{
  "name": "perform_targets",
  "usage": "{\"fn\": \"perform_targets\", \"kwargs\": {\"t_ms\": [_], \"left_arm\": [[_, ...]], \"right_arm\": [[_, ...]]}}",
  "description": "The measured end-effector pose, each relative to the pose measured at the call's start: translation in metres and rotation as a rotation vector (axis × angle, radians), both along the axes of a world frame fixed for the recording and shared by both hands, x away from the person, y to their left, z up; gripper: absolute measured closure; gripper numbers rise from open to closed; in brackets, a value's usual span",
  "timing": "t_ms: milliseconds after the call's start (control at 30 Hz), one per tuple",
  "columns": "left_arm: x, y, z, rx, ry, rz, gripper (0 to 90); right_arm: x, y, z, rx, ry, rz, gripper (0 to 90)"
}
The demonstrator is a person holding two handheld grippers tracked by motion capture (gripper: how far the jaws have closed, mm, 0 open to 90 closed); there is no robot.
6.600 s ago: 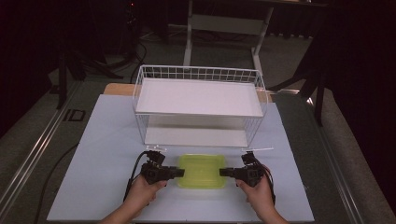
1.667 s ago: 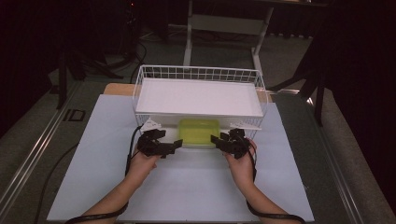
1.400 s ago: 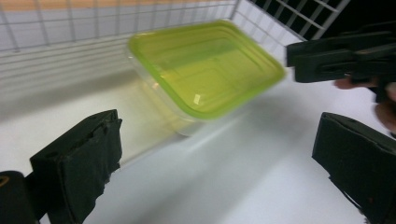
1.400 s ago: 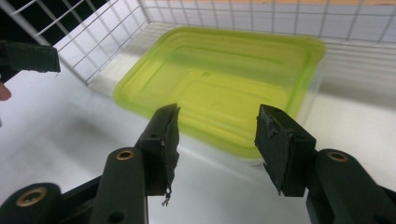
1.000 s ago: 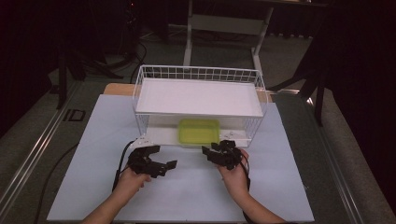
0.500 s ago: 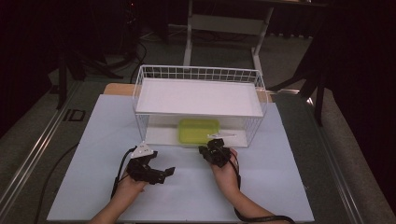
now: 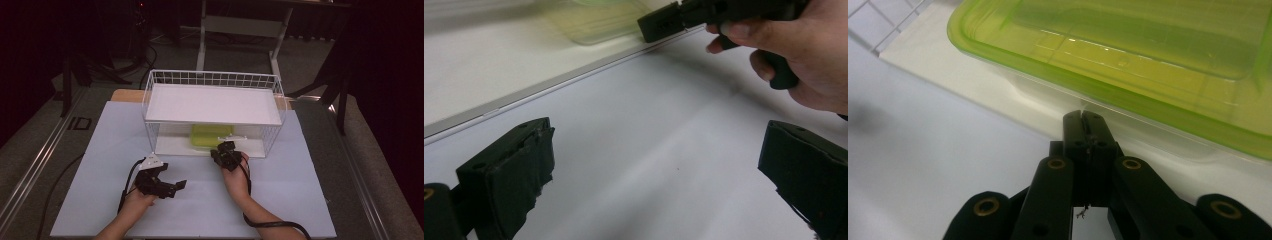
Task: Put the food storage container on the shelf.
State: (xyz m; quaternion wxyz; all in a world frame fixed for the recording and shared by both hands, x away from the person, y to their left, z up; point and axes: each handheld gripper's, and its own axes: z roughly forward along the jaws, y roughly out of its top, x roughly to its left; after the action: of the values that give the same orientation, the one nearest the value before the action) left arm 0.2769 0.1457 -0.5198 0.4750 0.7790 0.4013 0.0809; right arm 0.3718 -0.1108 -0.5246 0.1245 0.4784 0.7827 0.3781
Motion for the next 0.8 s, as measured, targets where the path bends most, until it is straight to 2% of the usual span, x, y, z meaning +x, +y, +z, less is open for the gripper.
{"fn": "perform_targets", "kwargs": {"t_ms": [100,200,467,667,700,800], "left_arm": [[0.0,0.0,0.0,-0.004,0.001,0.003,2.3],[-0.001,0.0,0.0,-0.01,0.001,0.002,2.3],[-0.001,0.0,-0.001,-0.022,0.001,0.003,2.3],[-0.001,0.001,-0.001,-0.019,-0.002,0.006,2.3],[-0.001,0.001,-0.001,-0.018,-0.002,0.006,2.3],[-0.002,0.001,0.0,-0.017,-0.002,0.005,2.3]], "right_arm": [[0.004,0.002,0.0,0.003,0.007,-0.012,90.0],[0.009,0.004,-0.002,-0.009,-0.007,-0.011,90.0],[0.02,0.0,-0.001,0.015,-0.01,-0.054,89.9],[0.023,0.002,-0.001,0.018,-0.016,-0.053,89.9],[0.024,0.003,0.0,0.007,-0.022,-0.067,89.9],[0.025,0.005,0.001,0.015,-0.012,-0.078,89.9]]}}
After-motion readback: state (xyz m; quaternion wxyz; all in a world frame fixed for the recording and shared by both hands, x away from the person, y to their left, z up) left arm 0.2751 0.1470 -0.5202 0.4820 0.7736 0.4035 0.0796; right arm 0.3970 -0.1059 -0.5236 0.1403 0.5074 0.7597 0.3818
